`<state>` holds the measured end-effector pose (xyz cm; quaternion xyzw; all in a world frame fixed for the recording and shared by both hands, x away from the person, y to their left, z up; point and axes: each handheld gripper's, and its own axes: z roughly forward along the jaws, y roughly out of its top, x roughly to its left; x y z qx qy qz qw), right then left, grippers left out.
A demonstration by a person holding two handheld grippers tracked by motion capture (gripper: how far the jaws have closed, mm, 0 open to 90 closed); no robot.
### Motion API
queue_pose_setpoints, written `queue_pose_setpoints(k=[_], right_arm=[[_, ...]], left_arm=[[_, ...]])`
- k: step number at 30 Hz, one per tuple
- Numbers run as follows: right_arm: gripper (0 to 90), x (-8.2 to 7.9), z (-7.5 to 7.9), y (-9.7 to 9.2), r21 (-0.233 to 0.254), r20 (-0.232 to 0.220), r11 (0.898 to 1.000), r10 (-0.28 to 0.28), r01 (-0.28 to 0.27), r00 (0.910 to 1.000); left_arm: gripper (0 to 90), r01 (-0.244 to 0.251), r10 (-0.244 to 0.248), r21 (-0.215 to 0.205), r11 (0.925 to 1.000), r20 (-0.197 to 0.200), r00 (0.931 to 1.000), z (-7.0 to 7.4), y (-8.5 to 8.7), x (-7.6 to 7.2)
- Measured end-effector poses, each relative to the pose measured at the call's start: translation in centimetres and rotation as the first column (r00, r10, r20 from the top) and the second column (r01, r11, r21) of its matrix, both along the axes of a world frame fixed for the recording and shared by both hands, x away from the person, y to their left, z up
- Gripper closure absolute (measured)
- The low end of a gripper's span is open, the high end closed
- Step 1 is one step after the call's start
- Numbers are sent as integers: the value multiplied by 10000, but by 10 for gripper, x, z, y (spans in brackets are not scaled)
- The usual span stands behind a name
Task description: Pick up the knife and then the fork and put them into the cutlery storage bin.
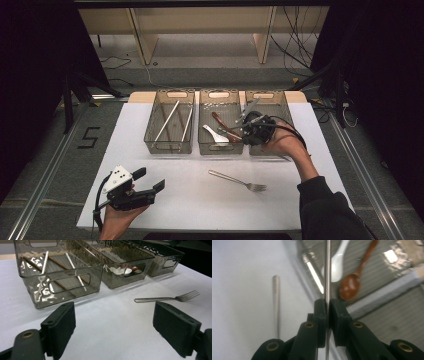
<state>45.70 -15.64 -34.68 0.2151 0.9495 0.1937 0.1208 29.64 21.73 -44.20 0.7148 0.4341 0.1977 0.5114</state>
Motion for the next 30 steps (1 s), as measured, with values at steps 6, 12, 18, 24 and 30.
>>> queue_pose_setpoints(k=[6, 12, 18, 24, 30], right_arm=[[840, 19, 11, -16, 490, -12, 9941, -969, 968, 9953], [840, 38, 13, -31, 791, -272, 9770, -1964, 1979, 9802], [840, 51, 12, -42, 887, -356, 9653, -2434, 2457, 9693], [839, 60, 16, -48, 1244, -330, 9515, -2794, 2813, 9596], [839, 68, 17, -55, 1635, -170, 9345, -3178, 3162, 9480]], left_arm=[[181, -18, 18, -20, 10000, 1, 10000, 0, 0, 0], [181, -64, 64, -92, 9999, 10, 10000, 0, 0, 0], [181, -62, 62, -86, 9999, -1, 10000, 0, 1, 0], [181, -59, 59, -86, 9999, -3, 10000, 0, 1, 0], [181, -63, 63, -86, 9999, -1, 10000, 0, 1, 0]])
